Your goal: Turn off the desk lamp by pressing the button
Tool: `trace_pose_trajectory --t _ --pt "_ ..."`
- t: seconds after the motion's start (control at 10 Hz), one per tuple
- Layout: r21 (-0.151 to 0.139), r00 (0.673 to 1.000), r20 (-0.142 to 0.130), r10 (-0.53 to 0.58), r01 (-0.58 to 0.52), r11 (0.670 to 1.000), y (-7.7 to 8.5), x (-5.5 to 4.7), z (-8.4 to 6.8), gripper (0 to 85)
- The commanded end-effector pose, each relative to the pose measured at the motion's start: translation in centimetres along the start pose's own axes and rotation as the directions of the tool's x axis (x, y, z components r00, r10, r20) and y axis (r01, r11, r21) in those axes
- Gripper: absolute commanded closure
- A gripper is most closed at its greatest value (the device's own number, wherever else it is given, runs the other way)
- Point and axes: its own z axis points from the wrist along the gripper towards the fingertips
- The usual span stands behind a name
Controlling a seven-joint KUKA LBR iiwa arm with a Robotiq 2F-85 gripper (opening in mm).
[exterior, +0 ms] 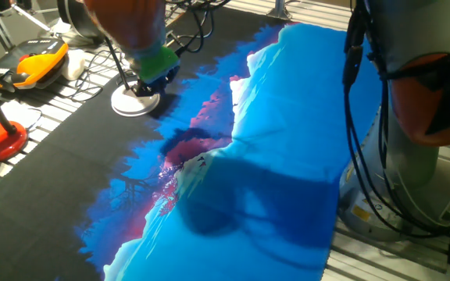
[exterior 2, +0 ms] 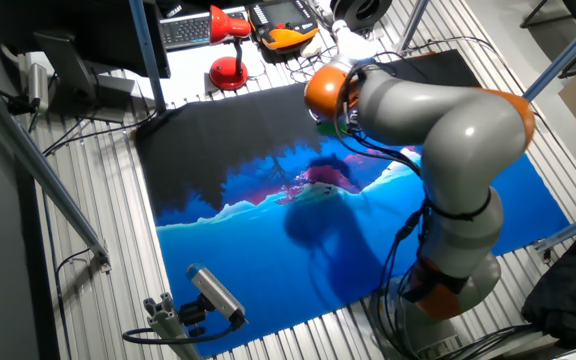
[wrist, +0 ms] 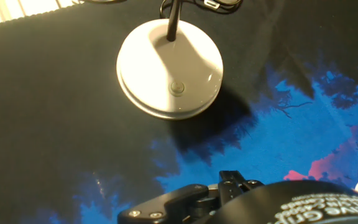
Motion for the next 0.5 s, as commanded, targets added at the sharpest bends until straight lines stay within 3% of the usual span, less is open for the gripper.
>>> trace_pose_trajectory --t 0.0,0.3,0.4 --pt "0.012 1.0 0.001 0.008 -0.008 1.0 0.2 -0.3 0.5 85.0" --pt "0.051 1.0 0.007 0.03 -0.03 0.998 0.7 -0.8 1.6 85.0" --pt "0.052 1.0 -0.003 0.03 -0.03 0.998 0.8 -1.0 1.7 85.0"
